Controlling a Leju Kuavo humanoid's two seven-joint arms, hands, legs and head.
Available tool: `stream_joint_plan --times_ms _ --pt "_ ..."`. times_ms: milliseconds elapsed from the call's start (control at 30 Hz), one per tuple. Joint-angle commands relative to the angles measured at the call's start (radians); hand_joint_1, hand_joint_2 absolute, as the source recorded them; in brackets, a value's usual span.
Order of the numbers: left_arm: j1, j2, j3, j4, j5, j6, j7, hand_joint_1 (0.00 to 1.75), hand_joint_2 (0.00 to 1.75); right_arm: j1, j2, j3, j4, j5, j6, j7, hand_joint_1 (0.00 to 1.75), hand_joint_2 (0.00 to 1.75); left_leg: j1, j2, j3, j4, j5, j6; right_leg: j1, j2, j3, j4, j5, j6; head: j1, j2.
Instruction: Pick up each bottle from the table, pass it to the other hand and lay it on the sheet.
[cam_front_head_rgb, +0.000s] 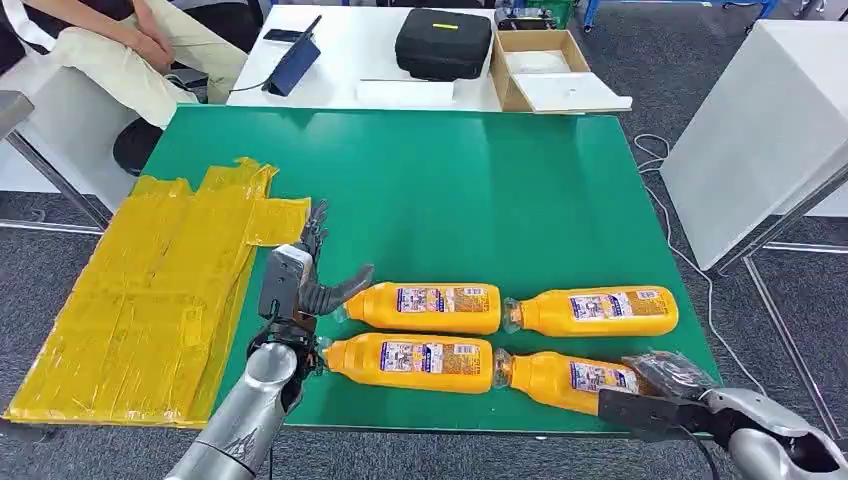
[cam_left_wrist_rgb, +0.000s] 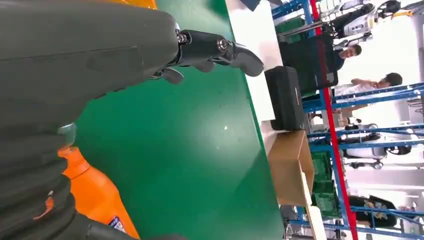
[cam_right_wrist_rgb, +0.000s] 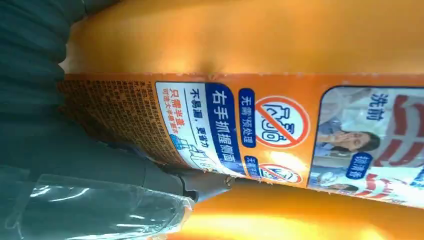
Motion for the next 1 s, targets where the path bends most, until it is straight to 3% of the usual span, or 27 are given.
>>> stream_joint_plan --times_ms 33,400,567,700,933,1000 --pt "-0.017 0.024 0.044 0.066 0.01 0.001 -0.005 0.0 1.75 -0.098 0.008 -0.02 -0.074 -0.019 -0.037 0.021 1.75 1.75 0.001 0.004 0.004 -0.001 -0.002 -0.005 0.001 0.003 0.003 -0.001 0.0 -0.004 0.0 0.0" --pt "0.019 0.027 0.066 0.015 0.009 0.016 0.002 0.0 1.75 -0.064 0.041 -0.085 -0.189 0.054 -0.126 0.062 1.75 1.75 0.001 0.0 0.002 0.0 -0.001 -0.003 0.001 0.0 0.002 -0.001 -0.001 -0.001 0.0 0.0" --pt "0.054 0.014 0.085 -0.034 -0.017 0.015 0.021 0.0 1.75 -0.021 0.162 -0.143 -0.23 0.152 -0.215 0.08 1.75 1.75 0.002 0.001 0.003 -0.001 -0.001 -0.004 0.002 0.001 0.003 -0.003 -0.001 -0.002 0.0 0.0" --pt "0.073 0.001 0.059 -0.099 -0.044 -0.014 0.023 0.0 1.75 0.004 0.344 -0.141 -0.18 0.187 -0.355 0.028 1.75 1.75 0.004 -0.001 0.003 -0.002 -0.001 -0.004 0.004 -0.001 0.004 -0.004 -0.001 -0.003 0.0 0.0" --pt "0.076 0.002 0.057 -0.111 -0.049 -0.014 0.036 0.0 1.75 -0.011 0.339 -0.136 -0.172 0.191 -0.361 0.031 1.75 1.75 0.003 0.0 0.004 -0.001 -0.002 -0.006 0.003 -0.002 0.003 -0.002 -0.002 -0.003 0.0 0.0" --pt "0.071 0.001 0.046 -0.13 -0.052 -0.035 0.027 0.0 1.75 -0.043 0.415 -0.155 -0.139 0.152 -0.416 -0.013 1.75 1.75 0.003 0.0 0.004 -0.001 -0.002 -0.006 0.003 -0.001 0.004 -0.002 -0.002 -0.004 -0.001 0.0"
